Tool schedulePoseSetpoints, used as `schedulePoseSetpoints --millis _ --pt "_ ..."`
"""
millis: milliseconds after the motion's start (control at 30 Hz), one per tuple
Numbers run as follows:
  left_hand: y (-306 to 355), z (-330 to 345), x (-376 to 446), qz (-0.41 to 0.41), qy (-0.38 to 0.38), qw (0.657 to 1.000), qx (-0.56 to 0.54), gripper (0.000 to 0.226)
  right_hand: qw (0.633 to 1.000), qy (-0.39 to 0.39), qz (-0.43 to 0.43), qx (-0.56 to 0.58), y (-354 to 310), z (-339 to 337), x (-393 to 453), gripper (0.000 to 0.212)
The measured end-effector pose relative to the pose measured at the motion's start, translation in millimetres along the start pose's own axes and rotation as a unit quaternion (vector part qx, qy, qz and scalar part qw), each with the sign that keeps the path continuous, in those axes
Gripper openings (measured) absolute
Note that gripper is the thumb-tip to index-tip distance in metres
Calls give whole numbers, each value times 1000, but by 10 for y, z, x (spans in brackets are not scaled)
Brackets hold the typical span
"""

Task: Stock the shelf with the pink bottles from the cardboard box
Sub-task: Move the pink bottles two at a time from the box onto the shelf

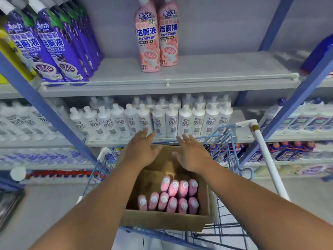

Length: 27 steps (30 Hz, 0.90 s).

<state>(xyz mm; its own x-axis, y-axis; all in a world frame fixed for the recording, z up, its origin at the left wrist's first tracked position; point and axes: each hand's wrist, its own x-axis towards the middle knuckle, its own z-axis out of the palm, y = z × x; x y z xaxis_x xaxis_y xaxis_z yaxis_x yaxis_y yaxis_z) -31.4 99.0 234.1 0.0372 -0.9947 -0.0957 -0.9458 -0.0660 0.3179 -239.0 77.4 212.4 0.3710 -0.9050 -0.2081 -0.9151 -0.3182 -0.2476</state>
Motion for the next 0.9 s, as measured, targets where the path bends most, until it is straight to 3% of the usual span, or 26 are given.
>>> schedulePoseSetpoints --millis 233,533,900 --pt "-403 612 152 23 -91 995 -19 80 996 -81 31 -6 -1 747 166 76" --pt "-803 1511 223 38 -186 981 -28 78 986 -129 105 31 -7 1584 244 72" --pt "-854 2359 348 5 -275 960 -40 80 980 -160 119 10 221 2303 479 64"
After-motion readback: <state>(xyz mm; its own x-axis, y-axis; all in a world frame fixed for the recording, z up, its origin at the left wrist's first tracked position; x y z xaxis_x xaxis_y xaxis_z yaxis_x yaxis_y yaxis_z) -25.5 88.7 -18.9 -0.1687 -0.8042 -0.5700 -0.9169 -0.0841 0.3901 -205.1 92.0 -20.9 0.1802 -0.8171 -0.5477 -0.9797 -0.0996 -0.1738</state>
